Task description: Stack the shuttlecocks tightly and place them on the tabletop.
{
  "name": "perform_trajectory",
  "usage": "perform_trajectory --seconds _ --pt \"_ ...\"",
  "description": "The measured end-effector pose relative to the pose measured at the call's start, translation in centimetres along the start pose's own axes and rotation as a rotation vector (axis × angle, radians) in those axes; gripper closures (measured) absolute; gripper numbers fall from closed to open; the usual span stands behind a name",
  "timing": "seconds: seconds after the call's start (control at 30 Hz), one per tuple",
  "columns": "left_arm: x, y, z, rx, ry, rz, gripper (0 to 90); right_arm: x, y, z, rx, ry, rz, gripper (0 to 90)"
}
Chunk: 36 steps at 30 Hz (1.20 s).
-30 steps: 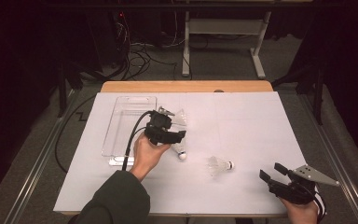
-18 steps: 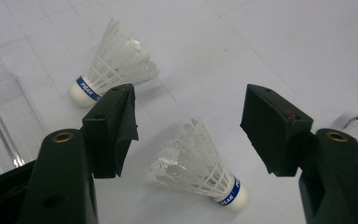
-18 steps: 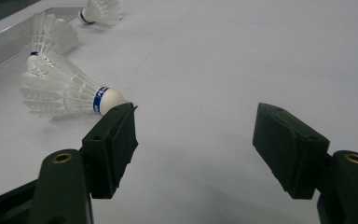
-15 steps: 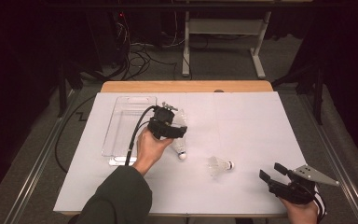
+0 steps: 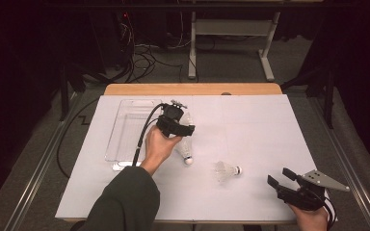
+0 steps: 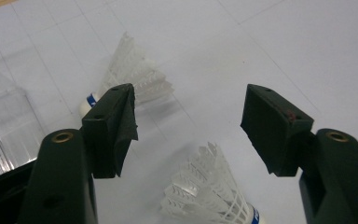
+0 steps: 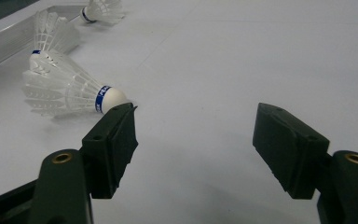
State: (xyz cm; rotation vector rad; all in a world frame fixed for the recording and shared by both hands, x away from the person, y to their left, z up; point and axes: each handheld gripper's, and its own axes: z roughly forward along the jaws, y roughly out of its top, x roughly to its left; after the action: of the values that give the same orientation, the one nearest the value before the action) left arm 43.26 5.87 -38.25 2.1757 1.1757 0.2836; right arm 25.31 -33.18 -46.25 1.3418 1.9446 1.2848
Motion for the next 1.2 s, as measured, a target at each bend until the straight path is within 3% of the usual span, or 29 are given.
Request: perform_trajectory --seconds 0.8,1.2 --pt "1.2 1.6 1.9 0.043 0.038 -0.029 35.4 0.0 0.0 0.1 0.001 0.006 -0.001 30.8" --pt "1.6 3.3 2.7 0.056 0.066 -0.032 35.3 0.0 0.0 0.2 0.004 0.008 -0.001 30.8"
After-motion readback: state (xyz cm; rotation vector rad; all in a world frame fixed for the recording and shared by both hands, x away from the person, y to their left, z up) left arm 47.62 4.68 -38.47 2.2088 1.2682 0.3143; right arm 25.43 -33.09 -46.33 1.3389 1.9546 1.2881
